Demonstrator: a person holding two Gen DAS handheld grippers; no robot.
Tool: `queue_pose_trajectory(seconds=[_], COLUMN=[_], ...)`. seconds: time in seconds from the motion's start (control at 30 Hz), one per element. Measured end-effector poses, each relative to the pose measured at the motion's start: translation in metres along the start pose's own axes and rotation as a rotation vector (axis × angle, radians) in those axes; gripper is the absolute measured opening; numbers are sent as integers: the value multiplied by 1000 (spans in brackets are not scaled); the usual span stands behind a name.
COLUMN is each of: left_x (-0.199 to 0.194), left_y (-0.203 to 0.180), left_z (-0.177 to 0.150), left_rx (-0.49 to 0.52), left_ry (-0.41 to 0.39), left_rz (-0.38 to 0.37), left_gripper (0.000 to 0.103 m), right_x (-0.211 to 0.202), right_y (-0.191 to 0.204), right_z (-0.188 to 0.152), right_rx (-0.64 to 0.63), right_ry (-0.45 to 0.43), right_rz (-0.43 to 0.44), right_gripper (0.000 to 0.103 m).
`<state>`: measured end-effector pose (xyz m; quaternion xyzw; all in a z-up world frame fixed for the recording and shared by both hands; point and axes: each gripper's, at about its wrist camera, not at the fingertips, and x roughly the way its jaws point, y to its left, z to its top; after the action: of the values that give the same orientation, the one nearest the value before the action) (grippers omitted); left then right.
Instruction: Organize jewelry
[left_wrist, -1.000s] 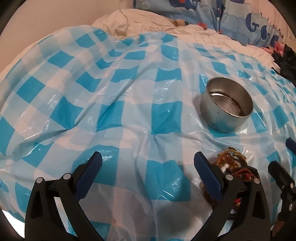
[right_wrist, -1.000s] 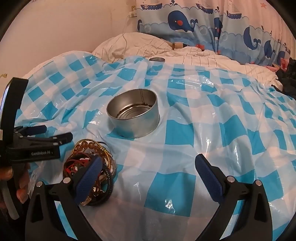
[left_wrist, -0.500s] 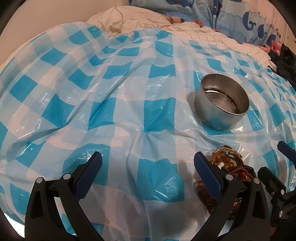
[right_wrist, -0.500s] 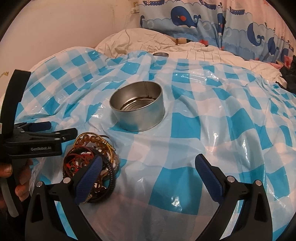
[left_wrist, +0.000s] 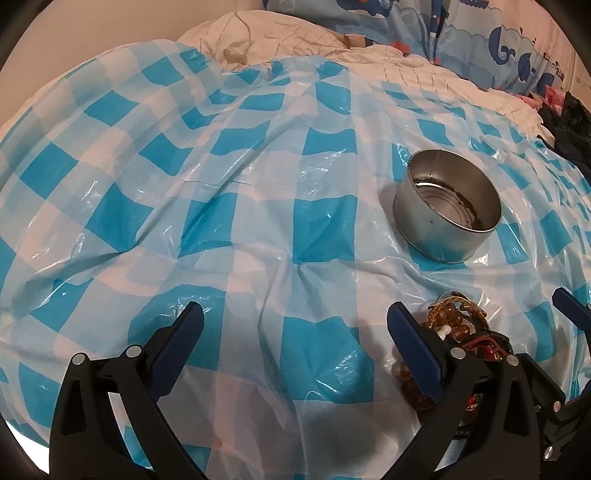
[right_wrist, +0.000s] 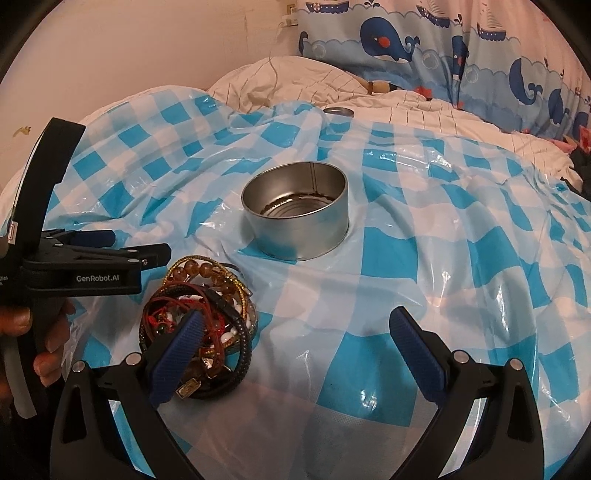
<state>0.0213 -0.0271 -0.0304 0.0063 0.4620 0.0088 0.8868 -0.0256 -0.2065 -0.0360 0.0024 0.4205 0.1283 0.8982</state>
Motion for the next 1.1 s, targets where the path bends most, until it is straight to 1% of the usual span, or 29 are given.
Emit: queue_pose_trajectory(seconds=[0.23, 0.67, 1.1], left_x=[-1, 0, 1], left_y=[-4, -9, -10], left_z=[-1, -3, -4], left_rx=[19, 39, 42], left_ry=[-5, -1, 2], left_rz=[3, 3, 5], left_gripper=[96, 96, 96], right_x=[3, 4, 4], right_y=[-6, -5, -6], right_z=[-2, -1, -1], right_rx=[18, 18, 19], right_ry=[13, 15, 16], right_rz=[0, -1, -1], right_gripper=[96, 96, 96])
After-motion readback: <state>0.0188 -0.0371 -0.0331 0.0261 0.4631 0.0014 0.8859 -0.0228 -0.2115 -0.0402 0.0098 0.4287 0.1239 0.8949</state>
